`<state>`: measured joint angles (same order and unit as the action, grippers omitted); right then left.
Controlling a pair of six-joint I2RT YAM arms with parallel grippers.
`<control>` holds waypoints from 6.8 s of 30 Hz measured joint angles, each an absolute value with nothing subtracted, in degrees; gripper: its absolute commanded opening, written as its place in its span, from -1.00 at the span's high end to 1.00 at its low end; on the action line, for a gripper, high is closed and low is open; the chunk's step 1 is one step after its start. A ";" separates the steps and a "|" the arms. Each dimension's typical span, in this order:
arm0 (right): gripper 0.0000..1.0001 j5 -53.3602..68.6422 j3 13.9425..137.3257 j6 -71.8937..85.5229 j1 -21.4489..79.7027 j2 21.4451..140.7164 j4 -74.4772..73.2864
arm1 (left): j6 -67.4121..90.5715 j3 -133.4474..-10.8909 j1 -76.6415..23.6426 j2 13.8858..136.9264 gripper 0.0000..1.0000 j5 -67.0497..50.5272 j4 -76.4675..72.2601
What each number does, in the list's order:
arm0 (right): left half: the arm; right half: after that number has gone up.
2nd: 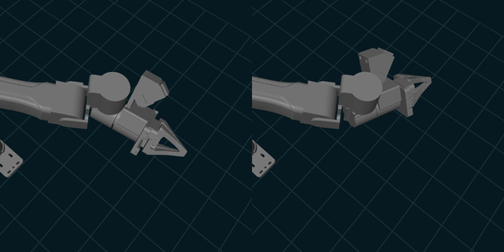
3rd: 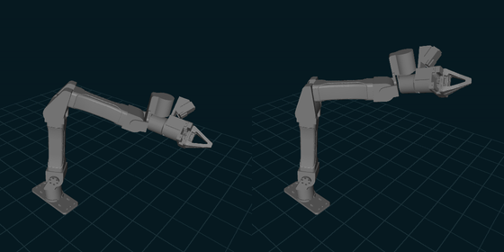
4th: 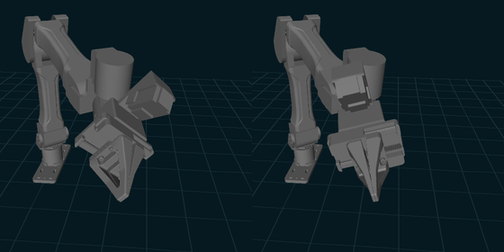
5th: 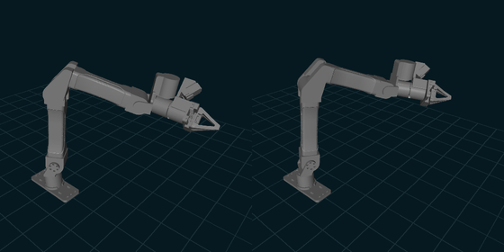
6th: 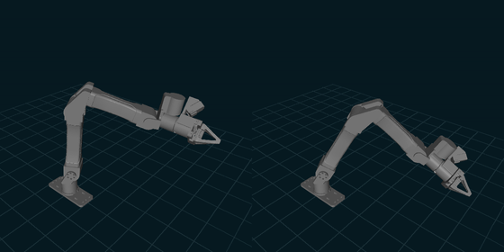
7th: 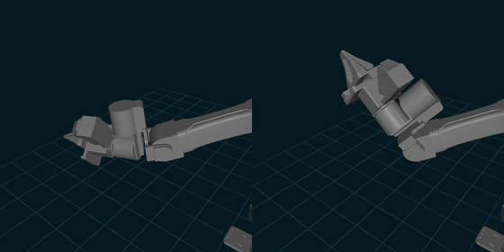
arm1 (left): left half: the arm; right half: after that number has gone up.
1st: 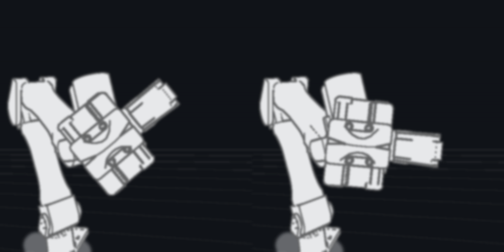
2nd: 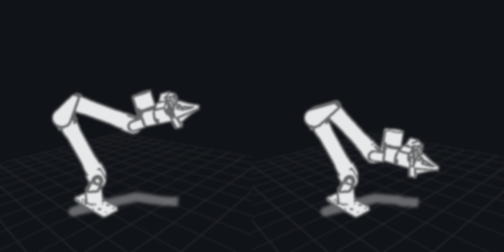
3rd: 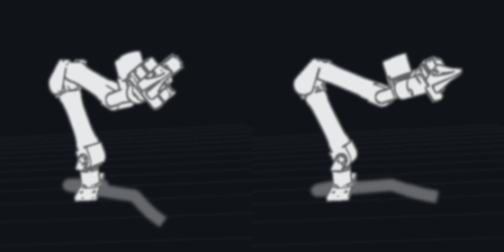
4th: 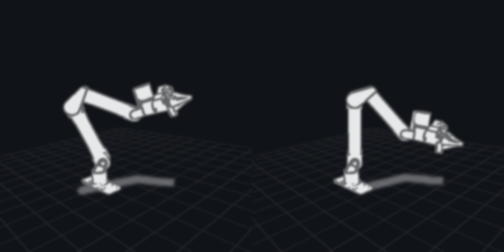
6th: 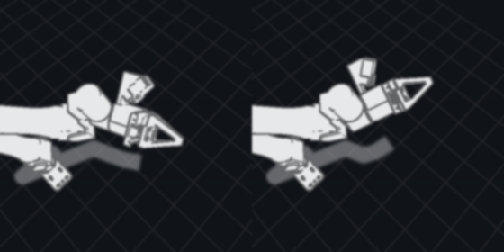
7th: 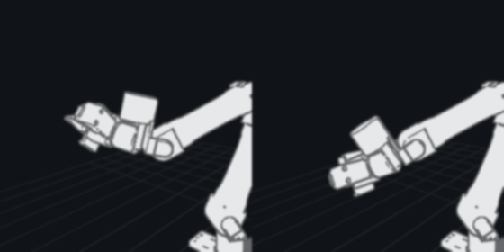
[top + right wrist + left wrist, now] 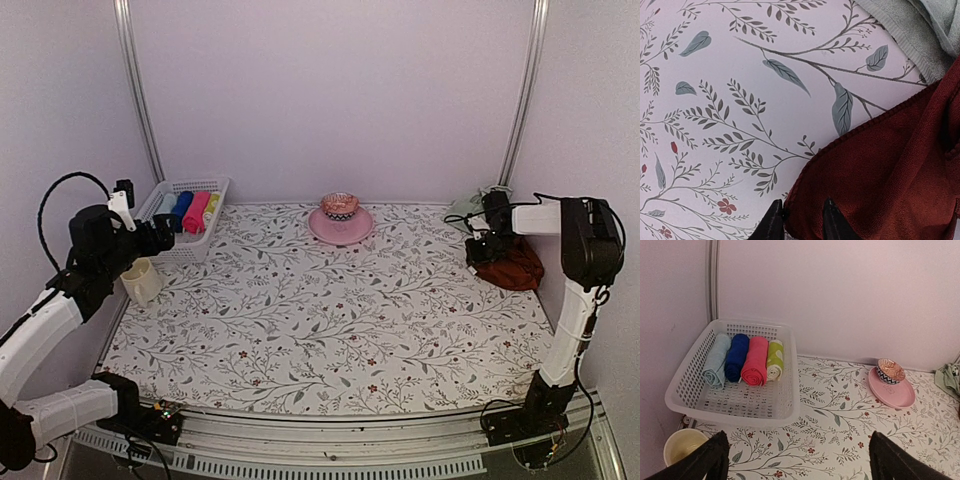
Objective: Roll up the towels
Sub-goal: Pick up the towel from the towel pile, then pass from the right arm to the left, then pass from the left arm to the right
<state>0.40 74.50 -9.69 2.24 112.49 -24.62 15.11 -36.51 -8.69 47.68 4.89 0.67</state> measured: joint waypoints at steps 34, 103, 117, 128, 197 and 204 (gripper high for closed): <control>0.96 8.82 78.35 -19.29 18.68 95.64 -30.41 | 14.11 -38.52 -8.38 52.29 -0.95 -1.19 0.91; 0.92 50.30 67.00 -61.28 34.50 74.98 -46.65 | -12.51 -74.19 -56.18 104.55 -0.16 -41.30 -6.74; 0.87 49.78 66.70 -62.39 34.65 74.41 -47.13 | -12.25 -75.40 -56.07 106.41 1.00 -41.39 -4.75; -0.04 46.54 65.60 -60.27 34.87 74.43 -45.74 | -10.46 -60.75 -56.12 95.68 1.00 -24.38 -11.18; 0.95 5.52 48.75 -41.52 50.81 86.13 -1.61 | 13.52 -42.78 -55.55 86.17 1.00 22.22 -25.71; 0.95 8.51 50.59 -40.05 47.03 85.41 -4.12 | 10.31 -37.32 -54.50 86.28 0.22 15.66 -28.40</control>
